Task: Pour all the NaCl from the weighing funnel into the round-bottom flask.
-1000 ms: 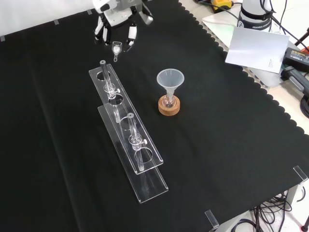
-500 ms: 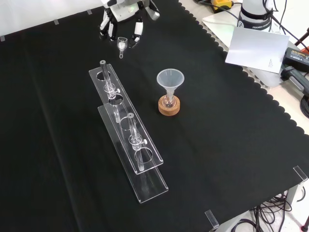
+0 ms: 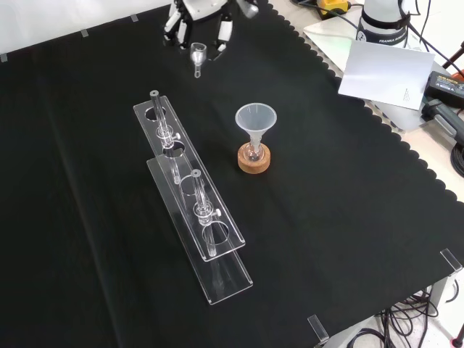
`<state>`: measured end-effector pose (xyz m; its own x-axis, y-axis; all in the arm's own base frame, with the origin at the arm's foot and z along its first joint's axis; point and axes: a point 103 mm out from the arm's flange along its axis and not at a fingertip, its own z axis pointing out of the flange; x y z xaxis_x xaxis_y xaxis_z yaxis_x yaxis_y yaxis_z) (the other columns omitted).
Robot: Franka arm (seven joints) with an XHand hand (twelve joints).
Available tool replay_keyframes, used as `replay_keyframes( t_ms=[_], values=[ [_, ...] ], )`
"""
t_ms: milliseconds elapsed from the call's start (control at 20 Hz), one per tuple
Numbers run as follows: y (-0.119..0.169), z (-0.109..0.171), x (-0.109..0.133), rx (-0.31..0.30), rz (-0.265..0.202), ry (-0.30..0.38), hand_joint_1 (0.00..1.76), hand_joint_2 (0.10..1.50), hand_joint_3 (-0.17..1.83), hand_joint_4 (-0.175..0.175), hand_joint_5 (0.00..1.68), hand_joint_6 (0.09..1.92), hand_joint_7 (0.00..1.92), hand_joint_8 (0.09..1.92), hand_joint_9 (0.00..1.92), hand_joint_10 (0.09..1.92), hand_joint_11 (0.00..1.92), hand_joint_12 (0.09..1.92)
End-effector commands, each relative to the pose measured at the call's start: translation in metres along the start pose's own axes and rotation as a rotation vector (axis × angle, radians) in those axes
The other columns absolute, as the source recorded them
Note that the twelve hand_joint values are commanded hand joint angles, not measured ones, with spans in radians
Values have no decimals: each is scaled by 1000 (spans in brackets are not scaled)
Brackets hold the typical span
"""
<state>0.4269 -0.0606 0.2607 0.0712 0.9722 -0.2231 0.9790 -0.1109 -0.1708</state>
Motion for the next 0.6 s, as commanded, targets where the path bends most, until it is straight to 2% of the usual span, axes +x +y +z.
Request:
replay_keyframes(
  t_ms=[50,600],
  values=[
    [-47,-16,34,18,-20,-74,1150,679,518,175,1435,307,638,675,1150,226,1054,889],
    [-81,-17,57,40,-38,-119,1150,680,516,175,1435,306,638,675,1153,219,1057,886]
  ],
)
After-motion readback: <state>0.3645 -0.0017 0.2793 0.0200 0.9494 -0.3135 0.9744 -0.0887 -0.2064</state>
